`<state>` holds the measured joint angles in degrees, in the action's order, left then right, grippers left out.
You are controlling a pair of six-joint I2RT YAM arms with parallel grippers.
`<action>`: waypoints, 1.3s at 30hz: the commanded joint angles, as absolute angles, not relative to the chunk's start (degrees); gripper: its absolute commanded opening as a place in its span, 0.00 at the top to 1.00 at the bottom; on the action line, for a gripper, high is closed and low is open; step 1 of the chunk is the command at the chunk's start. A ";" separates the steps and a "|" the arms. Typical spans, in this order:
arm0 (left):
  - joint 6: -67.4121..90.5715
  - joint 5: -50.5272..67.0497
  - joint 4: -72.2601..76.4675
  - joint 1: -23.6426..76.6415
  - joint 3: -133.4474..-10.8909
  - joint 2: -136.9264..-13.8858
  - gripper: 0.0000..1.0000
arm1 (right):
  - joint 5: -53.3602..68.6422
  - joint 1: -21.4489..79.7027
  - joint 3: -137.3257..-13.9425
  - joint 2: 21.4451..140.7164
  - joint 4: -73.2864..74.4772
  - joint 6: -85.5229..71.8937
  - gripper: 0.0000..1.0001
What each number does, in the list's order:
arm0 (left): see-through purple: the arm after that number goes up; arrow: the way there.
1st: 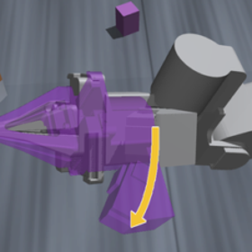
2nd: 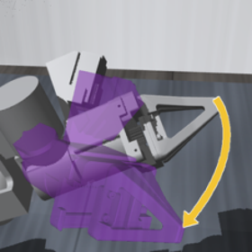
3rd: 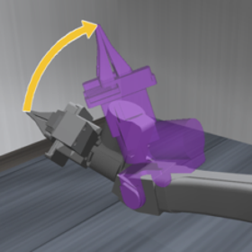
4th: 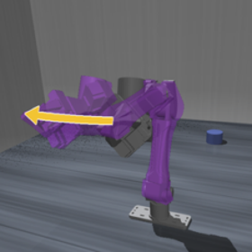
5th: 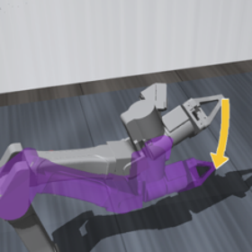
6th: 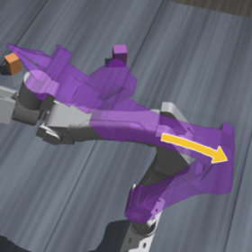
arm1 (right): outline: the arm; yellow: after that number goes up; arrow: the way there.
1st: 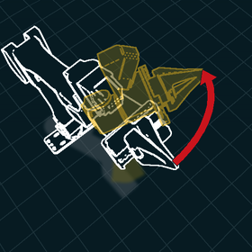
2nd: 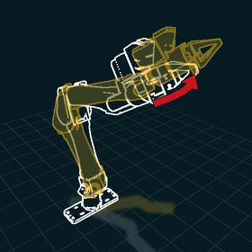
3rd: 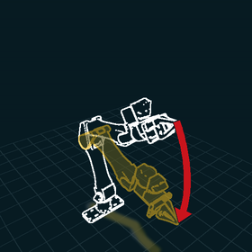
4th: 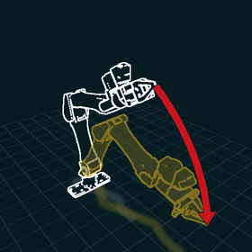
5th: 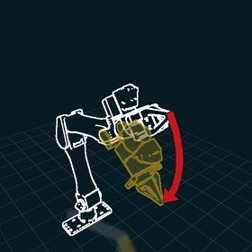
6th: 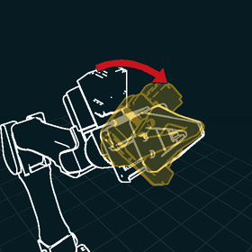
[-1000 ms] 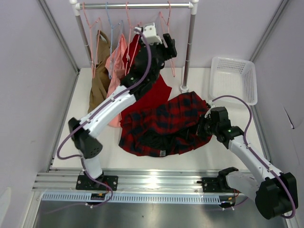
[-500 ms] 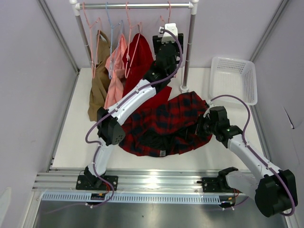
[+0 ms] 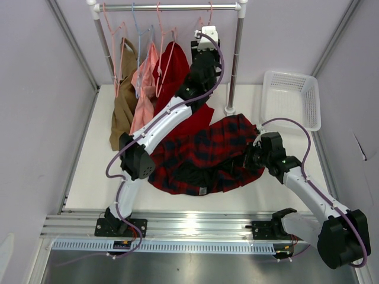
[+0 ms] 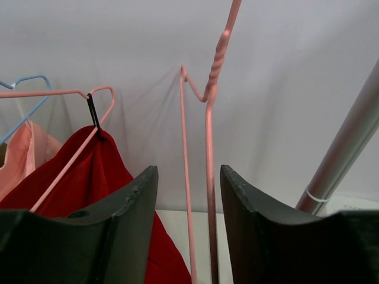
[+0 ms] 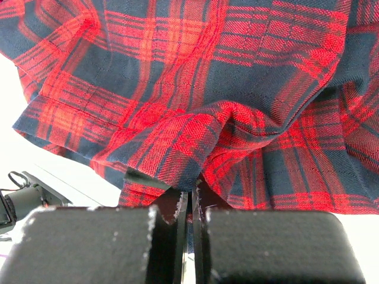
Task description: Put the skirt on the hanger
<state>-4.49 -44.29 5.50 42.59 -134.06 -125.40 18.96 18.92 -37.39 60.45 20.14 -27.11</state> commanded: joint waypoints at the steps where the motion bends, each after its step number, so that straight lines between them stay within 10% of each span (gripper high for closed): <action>1: -4.66 -42.55 6.59 41.22 -137.46 -124.45 0.50 | 20.30 18.99 -37.53 60.38 17.58 -26.10 1.00; 16: -4.74 -37.88 6.07 39.37 -138.34 -122.78 0.99 | 21.09 18.20 -37.62 60.73 17.14 -25.66 1.00; 39: -8.79 -32.61 0.71 38.85 -135.79 -114.27 1.00 | 21.62 17.32 -37.62 60.82 16.61 -24.87 1.00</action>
